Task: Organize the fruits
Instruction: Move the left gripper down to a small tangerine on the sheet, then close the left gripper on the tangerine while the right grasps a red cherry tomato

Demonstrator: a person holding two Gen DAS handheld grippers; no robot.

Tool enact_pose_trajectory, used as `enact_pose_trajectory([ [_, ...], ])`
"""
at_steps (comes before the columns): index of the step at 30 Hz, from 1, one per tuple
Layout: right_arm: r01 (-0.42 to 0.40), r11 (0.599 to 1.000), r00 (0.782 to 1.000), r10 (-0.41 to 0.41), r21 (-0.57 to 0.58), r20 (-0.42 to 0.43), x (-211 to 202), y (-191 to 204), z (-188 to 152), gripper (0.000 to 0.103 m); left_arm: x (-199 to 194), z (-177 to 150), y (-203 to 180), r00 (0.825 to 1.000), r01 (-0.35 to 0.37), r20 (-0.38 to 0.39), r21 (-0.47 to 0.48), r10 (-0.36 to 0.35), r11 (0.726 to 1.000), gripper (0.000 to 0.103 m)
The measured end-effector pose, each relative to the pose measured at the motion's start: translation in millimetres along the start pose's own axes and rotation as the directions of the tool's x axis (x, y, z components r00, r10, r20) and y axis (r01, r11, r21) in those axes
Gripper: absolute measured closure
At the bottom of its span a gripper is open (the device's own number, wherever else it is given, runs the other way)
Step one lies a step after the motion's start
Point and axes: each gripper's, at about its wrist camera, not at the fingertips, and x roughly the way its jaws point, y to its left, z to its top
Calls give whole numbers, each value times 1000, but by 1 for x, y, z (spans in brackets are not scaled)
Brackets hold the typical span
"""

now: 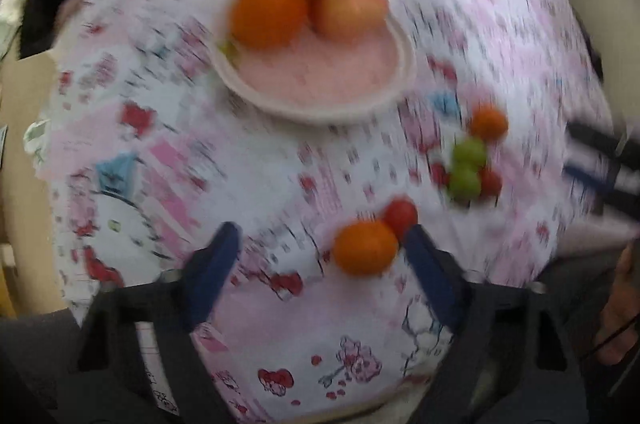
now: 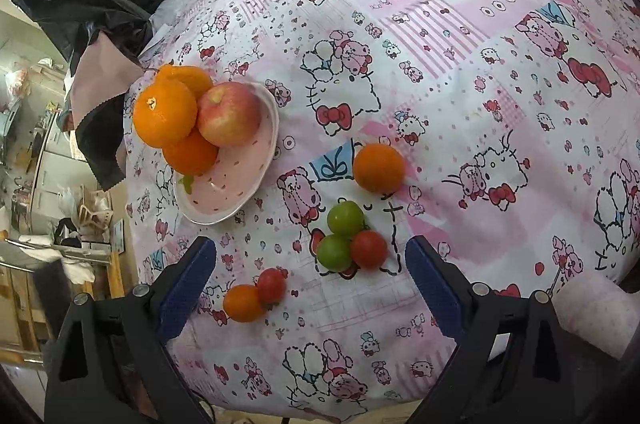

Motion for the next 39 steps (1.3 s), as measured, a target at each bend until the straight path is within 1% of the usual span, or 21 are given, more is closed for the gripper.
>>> enact_pose_trajectory([
  [2, 5, 1000, 1000, -5, -1, -7, 2, 0, 0, 5, 21, -5, -17, 997, -2, -78, 82, 8, 997, 30],
  [4, 7, 1000, 1000, -7, 0, -11, 3, -1, 1, 5, 31, -9, -29, 996, -13, -84, 135, 24, 991, 30],
  [5, 7, 1000, 1000, -7, 2, -10, 3, -2, 1, 5, 35, -10, -35, 996, -21, -85, 169, 36, 985, 34],
  [6, 8, 1000, 1000, -8, 4, -10, 3, -2, 1, 5, 37, -11, -40, 996, -29, -81, 197, 46, 980, 42],
  [7, 10, 1000, 1000, -10, 6, -10, 4, -3, 2, 5, 39, -11, -43, 996, -35, -78, 214, 53, 976, 45],
  [10, 16, 1000, 1000, -16, 14, -13, 4, -7, 2, 5, 41, -11, -44, 995, -24, -86, 208, 43, 978, 50],
  [13, 17, 1000, 1000, -17, 20, -17, 5, -8, 3, 5, 37, -10, -42, 996, 7, -88, 190, 10, 982, 50],
  [15, 15, 1000, 1000, -15, 21, -19, 5, -9, 3, 5, 32, -10, -41, 997, -2, -70, 192, 16, 981, 65],
  [17, 9, 999, 1000, -8, 30, -25, 6, -12, 4, 5, 26, -10, -35, 998, 12, -69, 190, 1, 982, 66],
  [18, 5, 999, 1000, -4, 44, -28, 6, -16, 4, 5, 21, -10, -30, 997, 27, -72, 160, -15, 987, 66],
  [19, 9, 998, 999, -7, 60, -36, 7, -20, 3, 8, 14, -9, -25, 998, 34, -65, 137, -26, 990, 67],
  [20, 23, 997, 998, -19, 70, -57, 11, -24, 2, 20, 6, -11, -22, 998, 37, -49, 127, -31, 991, 67],
  [22, 53, 996, 992, -44, 73, -121, 23, -31, 1, 35, -13, -9, -14, 1000, 28, 9, 111, -29, 993, 67],
  [23, 63, 995, 988, -51, 81, -142, 28, -34, 0, 40, -19, -8, -10, 999, 22, 35, 95, -25, 995, 67],
  [25, 94, 992, 984, -80, 81, -158, 36, -34, 1, 44, -27, -6, -1, 997, 17, 70, 47, -20, 999, 67],
  [27, 115, 991, 982, -103, 67, -159, 40, -31, 1, 45, -30, -4, 6, 996, 7, 93, 15, -8, 1000, 67],
  [29, 152, 988, 975, -143, 39, -168, 48, -28, 1, 52, -33, 2, 8, 994, -3, 113, 6, 3, 1000, 67],
  [30, 162, 986, 972, -154, 31, -178, 52, -28, 1, 53, -35, 2, 10, 993, 1, 121, -3, -1, 1000, 67],
  [32, 186, 982, 964, -178, 23, -199, 60, -32, 1, 61, -36, 4, 14, 992, 10, 126, -15, -8, 1000, 67],
  [35, 186, 982, 961, -175, 33, -214, 66, -36, 2, 63, -35, 9, 13, 992, 19, 126, -24, -16, 1000, 67],
  [39, 186, 982, 958, -180, 7, -223, 73, -31, 2, 63, -35, 11, 12, 991, 30, 127, -27, -27, 999, 67],
])
